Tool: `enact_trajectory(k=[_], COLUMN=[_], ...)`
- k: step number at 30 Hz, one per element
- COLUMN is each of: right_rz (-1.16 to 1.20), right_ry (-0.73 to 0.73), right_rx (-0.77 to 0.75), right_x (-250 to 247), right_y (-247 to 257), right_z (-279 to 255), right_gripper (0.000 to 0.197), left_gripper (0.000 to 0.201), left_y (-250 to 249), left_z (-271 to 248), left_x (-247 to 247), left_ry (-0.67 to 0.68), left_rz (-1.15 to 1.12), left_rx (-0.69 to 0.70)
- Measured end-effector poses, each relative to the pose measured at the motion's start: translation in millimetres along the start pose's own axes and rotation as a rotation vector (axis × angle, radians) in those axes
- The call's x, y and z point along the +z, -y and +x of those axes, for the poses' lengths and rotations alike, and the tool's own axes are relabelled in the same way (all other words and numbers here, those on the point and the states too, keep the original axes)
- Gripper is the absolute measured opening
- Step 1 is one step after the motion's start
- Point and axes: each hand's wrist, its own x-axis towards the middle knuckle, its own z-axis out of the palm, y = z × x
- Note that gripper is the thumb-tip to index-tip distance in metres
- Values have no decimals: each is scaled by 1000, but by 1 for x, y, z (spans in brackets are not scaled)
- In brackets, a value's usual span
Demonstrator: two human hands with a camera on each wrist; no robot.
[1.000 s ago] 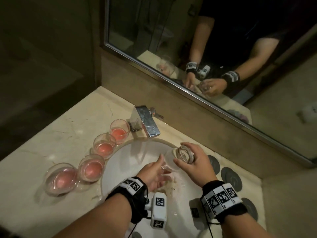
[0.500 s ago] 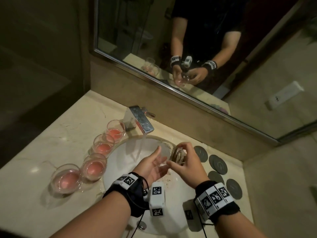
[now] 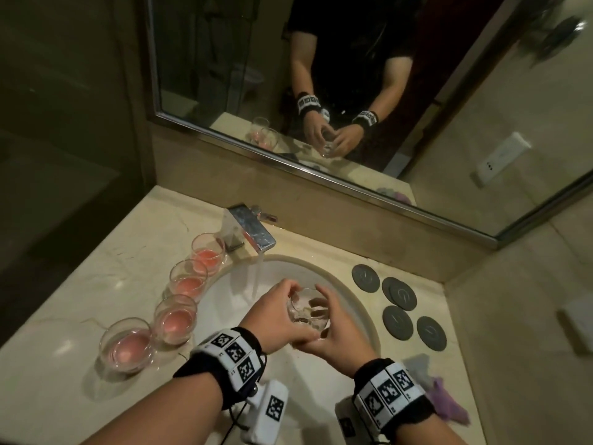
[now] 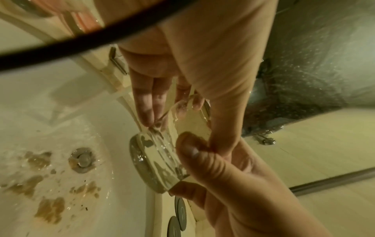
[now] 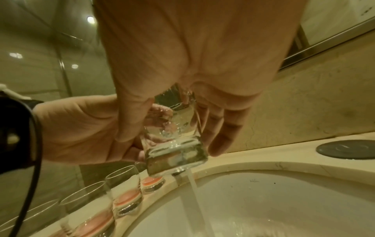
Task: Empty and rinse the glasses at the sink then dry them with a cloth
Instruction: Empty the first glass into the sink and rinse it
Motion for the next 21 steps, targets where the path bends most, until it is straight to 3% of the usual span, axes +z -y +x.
enact_trajectory(k=[4, 8, 12, 17, 21], right_rz=[-1, 31, 52, 88, 93], right_ry=[-86, -171, -220, -258, -236], right_rx=[-21, -21, 17, 53, 43], right_x=[-3, -4, -5, -14, -23], right_y=[-4, -14, -24, -34, -37], right_z=[-11, -18, -24, -22, -17], right_gripper=[108, 96, 83, 81, 82], left_gripper=[85, 83, 68, 46, 39], left_y=[-11, -11, -8, -5, 2], left_z=[-3, -4, -6, 2, 7], left_x=[5, 11, 20, 26, 34], left_ry=[9, 67, 105, -42, -31], left_rz=[26, 0, -172, -144, -152], left_rx=[67, 94, 17, -118, -178])
